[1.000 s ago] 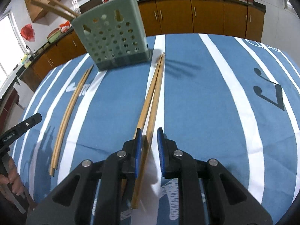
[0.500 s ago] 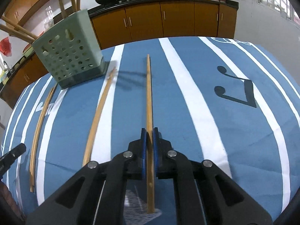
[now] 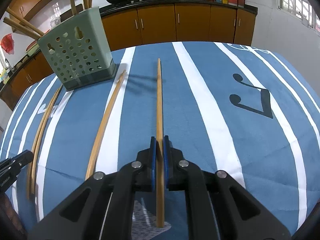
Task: Organize utensils
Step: 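Grasp another wooden chopstick with the left tool while the right tool grasps one, then hold both chopsticks closed in the tools and begin lifting them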
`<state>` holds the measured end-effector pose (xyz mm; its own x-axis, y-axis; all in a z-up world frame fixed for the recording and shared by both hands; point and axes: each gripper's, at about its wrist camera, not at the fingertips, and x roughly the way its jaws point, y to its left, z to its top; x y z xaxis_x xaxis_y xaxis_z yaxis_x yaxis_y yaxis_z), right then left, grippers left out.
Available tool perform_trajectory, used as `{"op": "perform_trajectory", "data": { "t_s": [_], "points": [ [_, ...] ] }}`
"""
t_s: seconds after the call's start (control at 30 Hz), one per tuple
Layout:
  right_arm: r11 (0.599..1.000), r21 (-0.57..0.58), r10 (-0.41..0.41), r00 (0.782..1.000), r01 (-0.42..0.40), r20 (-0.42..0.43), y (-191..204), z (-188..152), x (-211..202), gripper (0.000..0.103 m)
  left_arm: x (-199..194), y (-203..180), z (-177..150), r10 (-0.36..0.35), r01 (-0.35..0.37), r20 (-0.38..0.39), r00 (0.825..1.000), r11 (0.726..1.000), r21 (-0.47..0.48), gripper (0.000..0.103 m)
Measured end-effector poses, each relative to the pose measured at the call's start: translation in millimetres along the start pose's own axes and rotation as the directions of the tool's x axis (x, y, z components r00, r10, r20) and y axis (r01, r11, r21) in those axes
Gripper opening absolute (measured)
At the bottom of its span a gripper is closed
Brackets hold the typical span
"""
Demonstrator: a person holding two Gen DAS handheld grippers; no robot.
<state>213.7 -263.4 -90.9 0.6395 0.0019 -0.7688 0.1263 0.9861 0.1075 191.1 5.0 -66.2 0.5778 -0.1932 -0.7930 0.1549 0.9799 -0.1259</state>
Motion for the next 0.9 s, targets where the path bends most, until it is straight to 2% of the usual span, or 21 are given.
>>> {"op": "perform_trajectory", "data": {
  "t_s": [0.17,0.23,0.5,0.67,0.8,0.9],
  "points": [
    [1.000,-0.026,-0.001,1.000,0.001,0.000,4.6,0.3,0.8,0.010,4.8,-5.4,5.0,0.036,-0.036,0.007,0.999,0.999,0.018,0.015],
    [0.999,-0.038,0.005,1.000,-0.005,-0.003,7.1,1.9,2.0,0.009,6.7,-1.5,8.7,0.048,-0.048,0.006,0.999,0.999,0.013,0.009],
    [0.998,-0.070,0.007,1.000,-0.006,0.006,14.7,12.1,11.1,0.008,12.7,41.4,28.9,0.130,-0.128,0.014,0.991,0.989,-0.070,0.008],
    [0.999,-0.048,0.002,1.000,-0.001,0.008,10.2,21.2,17.7,0.008,16.0,57.5,35.8,0.139,-0.136,0.028,0.990,0.986,-0.100,0.008],
    [0.999,-0.038,0.003,1.000,-0.003,0.007,7.3,23.8,19.9,0.008,17.7,53.9,34.0,0.157,-0.153,0.055,0.986,0.985,-0.079,0.008],
    [0.999,-0.037,0.004,1.000,-0.004,0.007,7.5,23.8,20.2,0.008,17.9,57.7,34.5,0.137,-0.131,0.057,0.989,0.987,-0.096,0.008]
  ]
}}
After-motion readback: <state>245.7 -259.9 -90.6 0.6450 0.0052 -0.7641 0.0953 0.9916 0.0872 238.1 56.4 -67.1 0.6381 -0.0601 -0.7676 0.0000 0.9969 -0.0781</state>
